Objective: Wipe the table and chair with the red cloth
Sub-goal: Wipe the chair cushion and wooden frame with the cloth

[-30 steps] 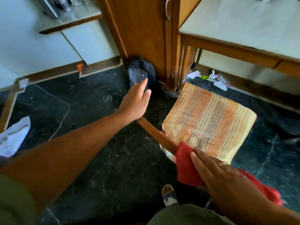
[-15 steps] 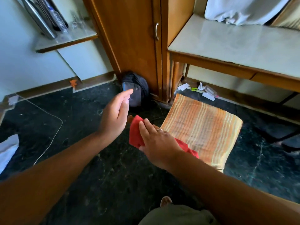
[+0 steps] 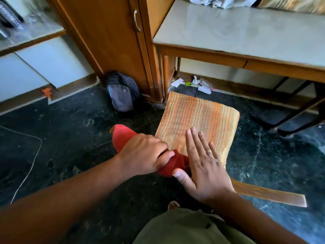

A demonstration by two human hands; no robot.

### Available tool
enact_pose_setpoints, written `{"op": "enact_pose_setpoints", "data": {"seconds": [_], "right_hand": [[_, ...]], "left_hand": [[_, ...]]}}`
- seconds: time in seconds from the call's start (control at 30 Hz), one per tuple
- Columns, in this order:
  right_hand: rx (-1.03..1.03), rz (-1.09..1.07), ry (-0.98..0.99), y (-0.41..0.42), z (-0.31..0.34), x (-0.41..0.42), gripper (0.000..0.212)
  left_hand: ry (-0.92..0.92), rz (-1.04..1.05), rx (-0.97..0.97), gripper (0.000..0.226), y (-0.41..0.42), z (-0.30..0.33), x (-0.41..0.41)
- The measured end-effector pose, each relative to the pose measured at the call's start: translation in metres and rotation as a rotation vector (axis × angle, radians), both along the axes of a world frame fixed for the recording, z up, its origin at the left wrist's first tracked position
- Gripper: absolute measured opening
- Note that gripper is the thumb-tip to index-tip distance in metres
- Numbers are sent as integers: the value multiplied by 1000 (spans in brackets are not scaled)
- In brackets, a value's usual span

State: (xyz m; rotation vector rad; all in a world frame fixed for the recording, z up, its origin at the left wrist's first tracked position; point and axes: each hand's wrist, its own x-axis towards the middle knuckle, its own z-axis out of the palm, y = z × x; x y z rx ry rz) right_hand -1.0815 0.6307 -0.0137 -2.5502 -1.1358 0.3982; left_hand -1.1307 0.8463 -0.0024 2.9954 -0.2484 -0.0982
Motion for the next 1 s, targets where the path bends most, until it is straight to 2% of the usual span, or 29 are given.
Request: {"op": "enact_pose_setpoints", "data": {"seconds": [0.07,0.2,0.27,0.33,0.43,0.5,0.57,0.67,0.77,0.87,0.93,1.0], "right_hand": [[54,-21,40,0,0,2,95],[159,-46,105,2,2,5,90],[262,-65,143,0,3,7,87],[420,-71,186,-2,3,8,86],[681,-108,248,-9,1,8,85],[750,-138,260,-14,-1,8,85],[751,-131,256,-15,-2,7,82],[711,-83,238,-14,-1,8,77],[597,-58,213,-12,2,9,76],[392,-71,137,-8,4,9,74],[271,-79,110,-4,4,9,77],[195,-76,114,-1,5,8,82]], "left_hand": [[-14,-16,33,46,48,1,-7],[57,169,132,58,106,13,8],[44,135,251,66,90,15,11],[62,-23,318,69,44,8,12],[104,-94,164,67,-47,-7,12],[122,-78,56,69,-67,-7,12],[121,-97,28,72,-32,-4,10],[184,-7,142,67,61,7,19],[371,124,90,60,105,17,33],[391,15,190,60,78,12,49],[291,-109,215,58,33,4,44],[150,-243,162,36,-10,0,30]]}}
